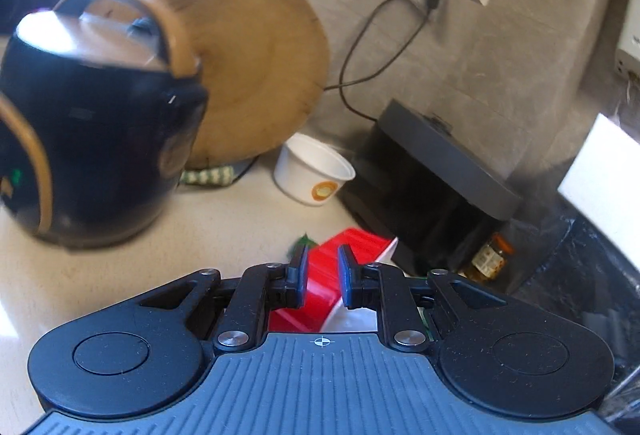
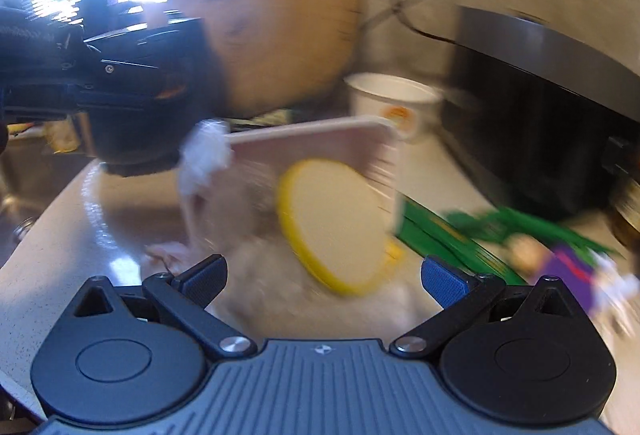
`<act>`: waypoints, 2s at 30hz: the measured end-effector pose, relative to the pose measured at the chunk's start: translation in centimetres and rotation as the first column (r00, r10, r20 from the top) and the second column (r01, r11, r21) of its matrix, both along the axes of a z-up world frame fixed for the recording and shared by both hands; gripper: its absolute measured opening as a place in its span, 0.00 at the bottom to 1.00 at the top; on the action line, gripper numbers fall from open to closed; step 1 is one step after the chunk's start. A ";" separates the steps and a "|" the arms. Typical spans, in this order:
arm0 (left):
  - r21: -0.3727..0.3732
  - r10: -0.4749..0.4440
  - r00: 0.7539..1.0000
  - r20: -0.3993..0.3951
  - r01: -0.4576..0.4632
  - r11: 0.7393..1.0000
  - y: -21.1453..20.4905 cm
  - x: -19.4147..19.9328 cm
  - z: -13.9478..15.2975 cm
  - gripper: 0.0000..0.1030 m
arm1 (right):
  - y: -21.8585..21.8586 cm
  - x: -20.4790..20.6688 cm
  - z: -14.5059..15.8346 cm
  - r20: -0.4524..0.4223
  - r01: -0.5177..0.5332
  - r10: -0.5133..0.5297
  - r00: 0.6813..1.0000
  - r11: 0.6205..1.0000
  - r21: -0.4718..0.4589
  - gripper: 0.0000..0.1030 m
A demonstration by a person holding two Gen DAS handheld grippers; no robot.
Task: Collect trash
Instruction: 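Pull the yellow sponge and plastic bag out with the right gripper while the left holds the tray, then lift the red tray off the counter with the left gripper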
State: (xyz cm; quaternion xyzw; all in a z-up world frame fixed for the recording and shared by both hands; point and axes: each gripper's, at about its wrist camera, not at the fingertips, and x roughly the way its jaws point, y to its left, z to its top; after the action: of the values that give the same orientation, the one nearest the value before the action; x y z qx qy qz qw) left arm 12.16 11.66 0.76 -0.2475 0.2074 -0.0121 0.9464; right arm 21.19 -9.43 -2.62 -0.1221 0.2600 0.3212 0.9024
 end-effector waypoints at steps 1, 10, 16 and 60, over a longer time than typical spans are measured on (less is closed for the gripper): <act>-0.010 0.004 1.000 -0.009 -0.004 1.000 0.0 -0.4 -0.5 0.18 | 0.6 0.5 -0.3 0.011 -0.011 0.011 1.000 1.000 0.007 1.00; -0.076 0.088 0.992 -0.086 -0.094 0.993 -1.1 -5.2 -3.4 0.18 | 3.6 4.1 -3.2 -0.052 -0.032 0.032 0.998 0.999 0.005 0.87; -0.095 0.116 0.988 -0.102 -0.126 0.988 -1.9 -7.6 -3.7 0.18 | 4.6 3.5 -1.3 -0.050 -0.031 0.028 0.998 0.998 -0.063 0.32; 0.540 0.002 0.992 -0.124 0.066 0.839 -7.3 4.5 2.5 0.21 | -13.1 -4.9 3.8 0.013 0.249 -0.249 0.968 0.967 0.049 0.90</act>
State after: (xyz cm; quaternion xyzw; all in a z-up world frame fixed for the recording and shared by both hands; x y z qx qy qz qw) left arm 16.64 4.32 3.29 0.0340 0.2628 0.0464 0.9631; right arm 16.31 -22.55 1.14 -0.0701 0.2571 0.2103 0.9406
